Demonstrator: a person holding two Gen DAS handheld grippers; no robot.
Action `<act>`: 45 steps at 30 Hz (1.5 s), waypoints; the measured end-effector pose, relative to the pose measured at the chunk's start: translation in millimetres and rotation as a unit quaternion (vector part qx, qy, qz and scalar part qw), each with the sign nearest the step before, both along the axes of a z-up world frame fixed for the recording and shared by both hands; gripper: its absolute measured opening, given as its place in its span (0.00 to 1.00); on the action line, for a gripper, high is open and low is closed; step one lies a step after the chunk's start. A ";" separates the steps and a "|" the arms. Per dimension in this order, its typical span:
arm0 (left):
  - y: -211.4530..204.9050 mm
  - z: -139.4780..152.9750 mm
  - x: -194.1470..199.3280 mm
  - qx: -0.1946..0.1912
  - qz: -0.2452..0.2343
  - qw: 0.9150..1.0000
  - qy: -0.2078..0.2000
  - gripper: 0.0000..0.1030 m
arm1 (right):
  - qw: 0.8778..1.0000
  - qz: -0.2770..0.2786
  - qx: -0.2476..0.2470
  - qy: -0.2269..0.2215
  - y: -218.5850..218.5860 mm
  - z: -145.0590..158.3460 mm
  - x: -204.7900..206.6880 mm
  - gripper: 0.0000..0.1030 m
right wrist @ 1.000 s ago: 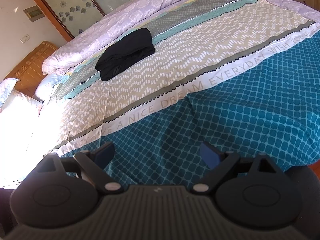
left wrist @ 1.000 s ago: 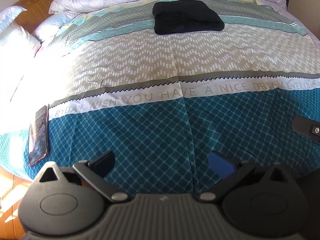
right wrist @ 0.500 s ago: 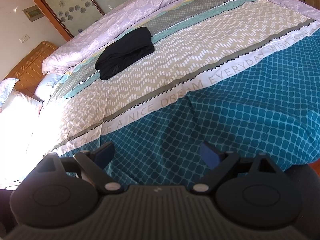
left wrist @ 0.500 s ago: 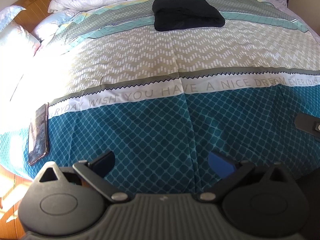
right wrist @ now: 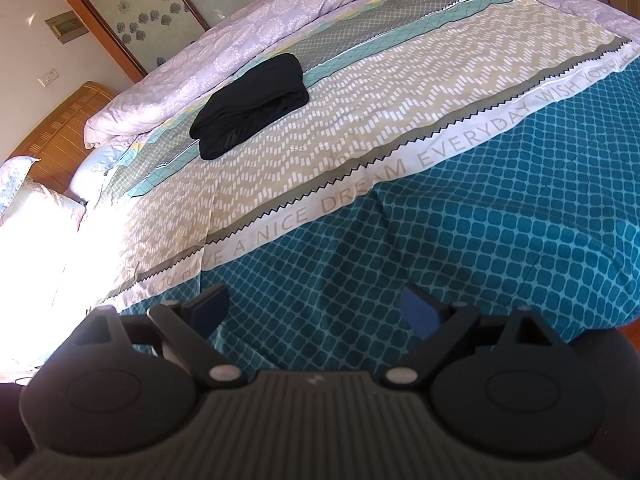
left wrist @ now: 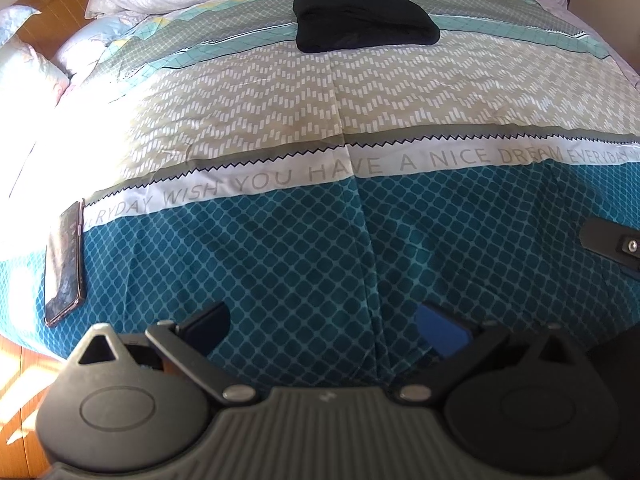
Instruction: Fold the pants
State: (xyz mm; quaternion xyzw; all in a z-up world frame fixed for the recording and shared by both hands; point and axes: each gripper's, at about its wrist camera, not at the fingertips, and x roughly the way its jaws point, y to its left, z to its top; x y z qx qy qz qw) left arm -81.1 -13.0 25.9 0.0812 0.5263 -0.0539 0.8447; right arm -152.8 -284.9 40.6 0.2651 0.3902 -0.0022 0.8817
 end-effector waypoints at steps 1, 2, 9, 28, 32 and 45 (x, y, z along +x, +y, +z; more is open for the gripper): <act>-0.2 0.0 -0.1 0.000 0.000 1.000 0.000 1.00 | 1.000 0.000 0.000 0.000 -0.2 -0.1 0.3 0.92; -0.3 0.2 -0.1 -0.001 0.000 1.000 0.000 1.00 | 1.000 0.000 0.001 0.001 -0.5 -0.4 0.3 0.92; -0.7 -0.2 0.7 -0.006 -0.003 1.000 0.005 1.00 | 1.000 0.001 0.001 0.003 0.0 -1.0 0.9 0.92; -4.5 -2.2 10.6 -0.022 -0.003 1.000 0.010 1.00 | 0.999 -0.013 -0.035 -0.023 -2.7 2.9 8.7 0.92; -5.1 -3.6 13.9 -0.025 -0.002 1.000 0.010 1.00 | 0.999 -0.013 -0.038 -0.020 -2.7 1.2 12.6 0.92; -5.9 -8.3 38.0 -0.038 0.002 0.999 0.006 1.00 | 0.998 -0.015 -0.054 -0.013 -5.2 -4.0 29.3 0.92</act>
